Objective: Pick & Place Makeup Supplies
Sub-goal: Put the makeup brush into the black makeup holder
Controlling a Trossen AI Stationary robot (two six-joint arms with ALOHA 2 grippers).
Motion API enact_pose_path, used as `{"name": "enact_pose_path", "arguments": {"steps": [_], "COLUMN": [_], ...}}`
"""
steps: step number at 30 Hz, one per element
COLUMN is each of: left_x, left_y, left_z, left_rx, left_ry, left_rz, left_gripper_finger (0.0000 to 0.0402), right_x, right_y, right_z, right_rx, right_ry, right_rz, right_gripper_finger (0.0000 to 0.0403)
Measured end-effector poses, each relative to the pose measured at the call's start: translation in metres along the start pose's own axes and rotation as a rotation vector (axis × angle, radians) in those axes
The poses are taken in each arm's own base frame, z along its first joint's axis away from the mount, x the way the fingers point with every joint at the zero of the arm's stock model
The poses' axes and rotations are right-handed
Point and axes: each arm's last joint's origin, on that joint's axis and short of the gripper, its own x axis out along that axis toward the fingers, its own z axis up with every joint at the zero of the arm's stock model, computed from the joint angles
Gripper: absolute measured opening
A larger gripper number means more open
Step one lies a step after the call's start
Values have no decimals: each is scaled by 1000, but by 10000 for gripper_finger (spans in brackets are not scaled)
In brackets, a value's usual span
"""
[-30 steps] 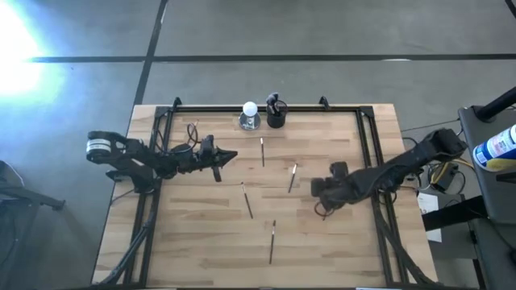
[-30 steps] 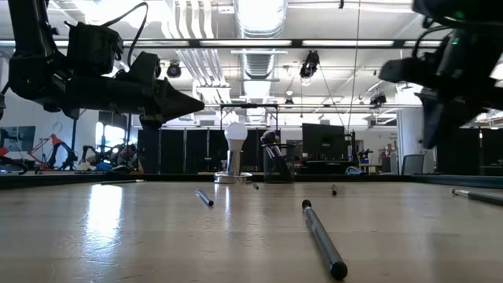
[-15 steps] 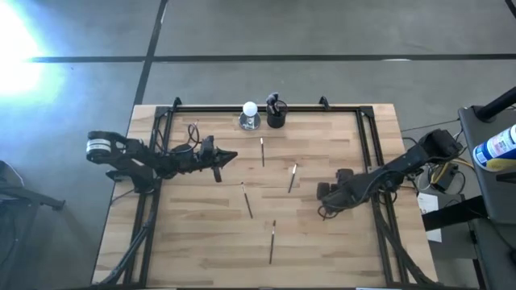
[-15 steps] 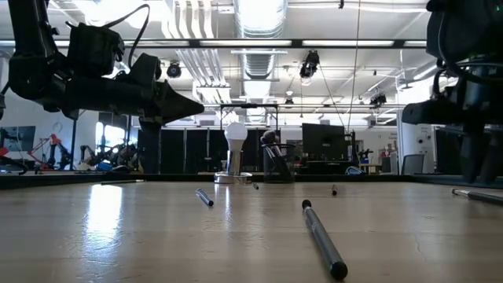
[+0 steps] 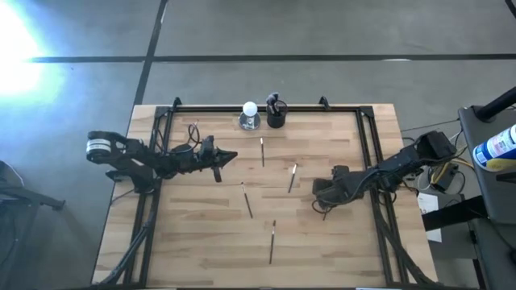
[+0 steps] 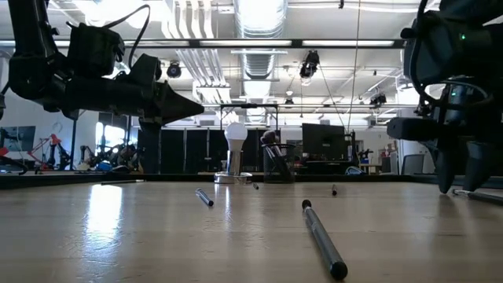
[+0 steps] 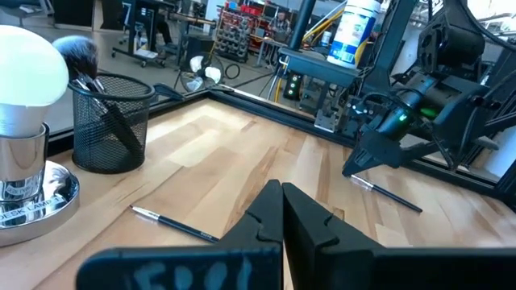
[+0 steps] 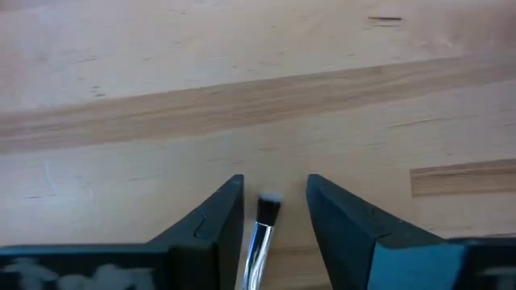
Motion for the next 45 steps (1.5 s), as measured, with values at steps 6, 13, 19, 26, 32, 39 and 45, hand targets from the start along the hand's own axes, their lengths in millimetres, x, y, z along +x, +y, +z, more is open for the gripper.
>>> {"name": "enact_pose_path", "arguments": {"steps": [6, 13, 19, 26, 32, 39, 45], "left_x": [0, 0, 0, 0, 0, 0, 0], "left_y": [0, 0, 0, 0, 0, 0, 0], "left_z": [0, 0, 0, 0, -1, -1, -1], "left_rx": [0, -1, -1, -1, -1, 0, -1], "left_ry": [0, 0, 1, 2, 6, 6, 5], "left_rz": [0, 0, 1, 1, 2, 2, 2], "left_gripper_finger": [0, 0, 0, 0, 0, 0, 0], "right_x": [4, 1, -2, -27, -57, -76, -72], "right_y": [3, 9, 14, 29, 41, 63, 82], "right_z": [-2, -3, -4, 1, 11, 28, 61], "right_rx": [-29, -60, -97, -201, -362, -593, -833], "right_ry": [-6, 7, 8, -83, -230, -367, -468], "right_rz": [-20, 6, 41, 182, 383, 670, 936], "right_gripper_finger": [77, 12, 8, 8, 8, 8, 8]}}
